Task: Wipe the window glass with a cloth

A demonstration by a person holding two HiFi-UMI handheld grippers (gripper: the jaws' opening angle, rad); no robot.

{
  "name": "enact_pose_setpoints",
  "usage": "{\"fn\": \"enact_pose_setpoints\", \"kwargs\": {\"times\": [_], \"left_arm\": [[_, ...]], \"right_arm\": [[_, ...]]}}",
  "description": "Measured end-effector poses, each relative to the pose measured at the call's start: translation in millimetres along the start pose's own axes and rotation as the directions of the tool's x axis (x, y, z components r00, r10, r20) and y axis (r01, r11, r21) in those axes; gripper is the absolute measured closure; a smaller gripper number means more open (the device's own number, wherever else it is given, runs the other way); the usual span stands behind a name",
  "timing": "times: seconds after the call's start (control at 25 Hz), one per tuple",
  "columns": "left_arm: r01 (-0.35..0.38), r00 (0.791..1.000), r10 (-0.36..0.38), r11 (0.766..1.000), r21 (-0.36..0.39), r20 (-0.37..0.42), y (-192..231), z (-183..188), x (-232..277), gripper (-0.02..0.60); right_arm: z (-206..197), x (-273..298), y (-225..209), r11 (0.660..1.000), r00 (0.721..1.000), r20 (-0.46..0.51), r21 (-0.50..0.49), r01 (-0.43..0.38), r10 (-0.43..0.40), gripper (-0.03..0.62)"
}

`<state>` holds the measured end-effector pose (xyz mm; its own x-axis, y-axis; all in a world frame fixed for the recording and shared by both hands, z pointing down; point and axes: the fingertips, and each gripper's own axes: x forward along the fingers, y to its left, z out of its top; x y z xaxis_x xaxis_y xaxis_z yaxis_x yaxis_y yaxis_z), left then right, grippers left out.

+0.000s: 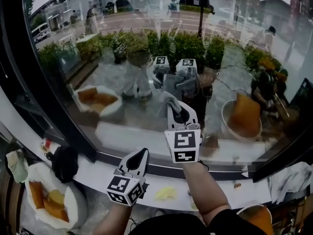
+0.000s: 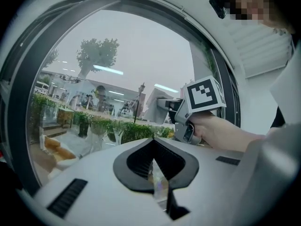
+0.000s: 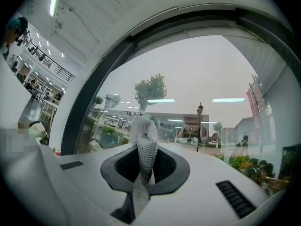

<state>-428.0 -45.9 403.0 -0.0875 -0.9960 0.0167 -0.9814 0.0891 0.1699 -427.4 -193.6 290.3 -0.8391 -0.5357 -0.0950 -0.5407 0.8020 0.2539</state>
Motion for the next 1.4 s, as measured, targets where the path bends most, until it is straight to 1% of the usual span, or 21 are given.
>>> {"fn": "enact_pose_setpoints", "kwargs": {"times": [0.12,0.44,0.68,1.04,1.4], "left_arm": [[0.02,1.0,-0.02,1.0,0.005,0.004,-6,3,6,0.574],[0.126,0.992,-0.127,0.992,0.029,0.011,-24,11,26,0.574],[0.184,0.983,-0.184,0.982,0.032,0.005,-31,11,42,0.574],[0.232,0.973,-0.232,0.973,0.017,-0.011,-37,8,58,0.574],[0.255,0.967,-0.255,0.967,0.009,-0.025,-40,0,68,0.574]], "right_arm": [[11,-4,-9,1.0,1.0,0.023,-0.014,0.017,-0.016,0.553],[49,-10,-38,0.994,0.995,0.063,-0.062,0.086,-0.082,0.553],[58,-6,-60,0.987,0.989,0.064,-0.089,0.136,-0.131,0.553],[65,-4,-65,0.972,0.983,0.082,-0.153,0.177,-0.166,0.553],[62,-3,-67,0.975,0.984,0.084,-0.144,0.168,-0.157,0.553]]}}
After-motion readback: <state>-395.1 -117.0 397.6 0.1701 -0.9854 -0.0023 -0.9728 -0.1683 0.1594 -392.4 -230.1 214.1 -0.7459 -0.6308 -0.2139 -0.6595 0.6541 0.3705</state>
